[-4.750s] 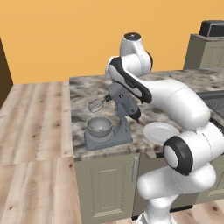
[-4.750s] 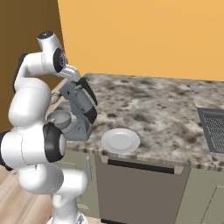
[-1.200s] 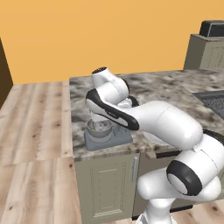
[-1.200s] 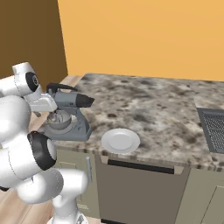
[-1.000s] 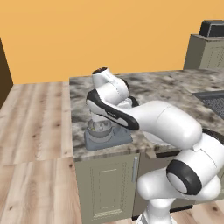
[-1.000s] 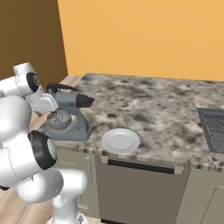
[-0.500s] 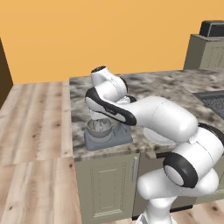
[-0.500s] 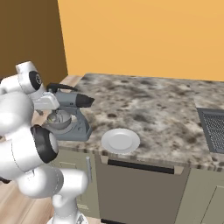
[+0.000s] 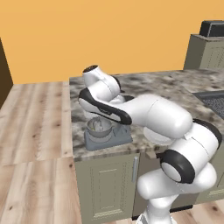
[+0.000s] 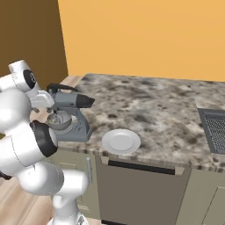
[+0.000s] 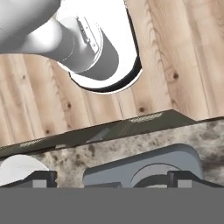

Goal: Add butter and sugar cubes to the stand mixer bowl and then turn on the stand mixer to begin making frosting.

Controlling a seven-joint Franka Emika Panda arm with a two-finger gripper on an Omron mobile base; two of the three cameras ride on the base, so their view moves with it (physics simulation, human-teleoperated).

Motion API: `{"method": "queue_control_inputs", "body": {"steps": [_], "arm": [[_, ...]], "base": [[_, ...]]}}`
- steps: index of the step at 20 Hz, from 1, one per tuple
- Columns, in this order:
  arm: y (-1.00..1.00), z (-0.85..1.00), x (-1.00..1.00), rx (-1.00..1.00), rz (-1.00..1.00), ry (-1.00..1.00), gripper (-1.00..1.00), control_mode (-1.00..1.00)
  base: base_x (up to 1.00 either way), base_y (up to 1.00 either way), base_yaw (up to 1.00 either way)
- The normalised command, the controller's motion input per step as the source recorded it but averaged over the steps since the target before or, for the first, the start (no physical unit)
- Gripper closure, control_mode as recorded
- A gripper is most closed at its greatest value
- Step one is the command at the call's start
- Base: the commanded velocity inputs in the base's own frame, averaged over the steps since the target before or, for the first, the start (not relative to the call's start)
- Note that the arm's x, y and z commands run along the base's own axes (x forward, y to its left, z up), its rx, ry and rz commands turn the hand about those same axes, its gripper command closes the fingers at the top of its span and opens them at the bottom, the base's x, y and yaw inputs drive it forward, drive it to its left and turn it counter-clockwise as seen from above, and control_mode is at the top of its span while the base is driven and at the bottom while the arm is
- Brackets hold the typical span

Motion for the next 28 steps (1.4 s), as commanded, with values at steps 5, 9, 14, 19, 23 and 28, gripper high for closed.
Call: {"method": "queue_control_inputs", "body": {"steps": [5,9,14,19,23,28], "arm": [[0.03,0.19,0.09,-0.07,0.00,-0.15,-1.00,-1.00],[0.00,0.03,0.04,-0.05,0.00,-0.14,-1.00,-1.00],[0.00,0.00,0.12,-0.04,0.00,-0.07,-1.00,-1.00],[0.00,0.00,0.33,-0.01,0.00,-0.01,-1.00,-1.00],[0.00,-0.02,0.22,-0.01,0.00,0.00,-1.00,-1.00],[0.00,-0.11,0.03,-0.02,0.00,0.00,-1.00,-1.00]], "base": [[0.00,0.00,0.00],[0.00,0.00,0.00],[0.00,0.00,0.00],[0.00,0.00,0.00],[0.00,0.00,0.00],[0.00,0.00,0.00]]}}
